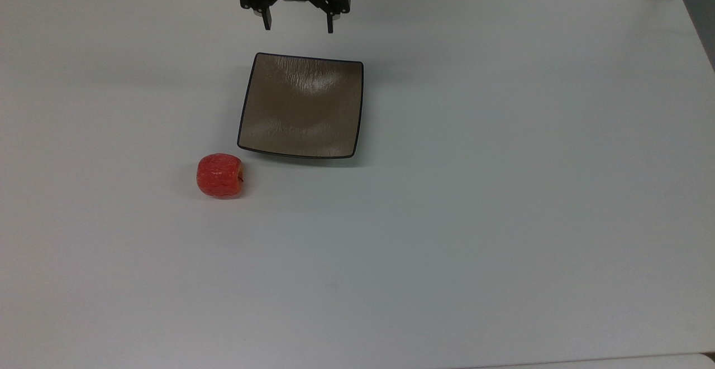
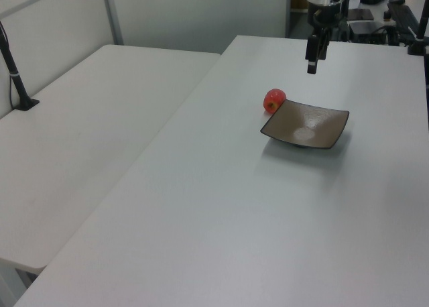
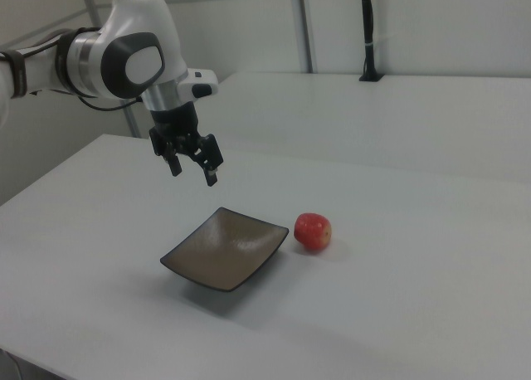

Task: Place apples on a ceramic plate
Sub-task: 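Move the open gripper over the red apple and lower toward it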

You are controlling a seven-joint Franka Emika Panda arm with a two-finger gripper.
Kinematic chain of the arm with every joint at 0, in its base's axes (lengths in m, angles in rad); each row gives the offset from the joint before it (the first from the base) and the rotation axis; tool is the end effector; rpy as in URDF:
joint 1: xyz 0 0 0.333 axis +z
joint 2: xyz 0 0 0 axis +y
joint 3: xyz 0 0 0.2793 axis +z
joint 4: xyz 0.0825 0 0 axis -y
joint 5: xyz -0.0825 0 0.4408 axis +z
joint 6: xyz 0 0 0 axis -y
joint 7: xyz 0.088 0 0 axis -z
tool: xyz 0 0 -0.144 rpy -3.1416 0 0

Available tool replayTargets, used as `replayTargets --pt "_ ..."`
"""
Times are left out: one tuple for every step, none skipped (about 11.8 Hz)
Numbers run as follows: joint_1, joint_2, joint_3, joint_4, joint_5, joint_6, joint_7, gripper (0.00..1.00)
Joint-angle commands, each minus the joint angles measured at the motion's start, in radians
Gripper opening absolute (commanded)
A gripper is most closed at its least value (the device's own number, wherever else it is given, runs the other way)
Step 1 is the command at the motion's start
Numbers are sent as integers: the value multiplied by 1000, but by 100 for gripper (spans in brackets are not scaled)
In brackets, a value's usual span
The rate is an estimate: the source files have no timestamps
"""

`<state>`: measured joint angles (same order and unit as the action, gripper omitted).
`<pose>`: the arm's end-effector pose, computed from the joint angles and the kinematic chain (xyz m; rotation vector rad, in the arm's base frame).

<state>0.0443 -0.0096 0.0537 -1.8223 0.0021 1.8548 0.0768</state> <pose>0.6185 0.0611 0.4474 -3.1356 -0.0324 -0.0655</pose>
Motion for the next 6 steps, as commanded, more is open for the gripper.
replayTargets --pt "13 -4 -11 -20 18 24 -14 100" --pt "11 -6 -11 -20 18 18 -9 100" --pt "11 -6 -11 -20 19 18 -9 100" --pt "11 -6 -11 -20 21 18 -5 100" --pt "11 -6 -11 -20 21 18 0 100" --pt "8 -4 -11 -20 24 20 1 100"
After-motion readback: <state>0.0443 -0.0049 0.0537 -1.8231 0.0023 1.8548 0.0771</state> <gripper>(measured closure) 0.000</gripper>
